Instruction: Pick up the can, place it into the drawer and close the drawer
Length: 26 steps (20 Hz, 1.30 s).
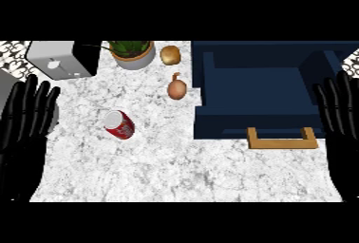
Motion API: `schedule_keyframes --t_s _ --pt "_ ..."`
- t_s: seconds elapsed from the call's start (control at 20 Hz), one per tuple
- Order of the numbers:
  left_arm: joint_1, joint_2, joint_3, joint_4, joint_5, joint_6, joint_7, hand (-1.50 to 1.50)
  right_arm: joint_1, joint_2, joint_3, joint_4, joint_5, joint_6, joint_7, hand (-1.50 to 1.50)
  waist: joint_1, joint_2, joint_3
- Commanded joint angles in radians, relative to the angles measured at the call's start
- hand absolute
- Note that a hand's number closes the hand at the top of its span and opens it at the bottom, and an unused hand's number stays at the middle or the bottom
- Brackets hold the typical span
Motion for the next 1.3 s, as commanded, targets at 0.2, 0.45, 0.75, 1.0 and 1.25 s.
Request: schedule_keyframes --t_s 0.2,0.45,0.75,1.0,1.25 --pt "-0.040 0.123 0.139 0.113 0.292 -0.246 -0.070 -1.50 0.054 0.005 -0.033 0.016 -0.024 0.018 -0.069 -1.50 -0.004 -0.034 -0.015" --pt "-0.006 0.145 0.181 0.213 0.309 -0.158 0.205 -1.50 0.036 0.005 -0.075 0.084 0.014 -0.078 0.172 -1.50 0.001 -0.032 -0.015" --pt "-0.014 0.183 0.233 0.175 0.366 -0.182 0.306 -1.50 0.049 0.020 -0.068 0.060 0.039 -0.098 0.209 -1.50 0.003 -0.034 -0.014" --pt "-0.062 0.161 0.241 0.269 0.334 -0.214 0.227 -1.50 0.127 -0.004 -0.131 0.003 -0.053 -0.019 0.187 -1.50 -0.001 -0.034 -0.014" --pt "-0.098 0.123 0.181 0.297 0.273 -0.187 0.240 -1.50 0.130 0.018 -0.120 0.084 -0.016 -0.012 0.089 -1.50 -0.002 -0.034 -0.014"
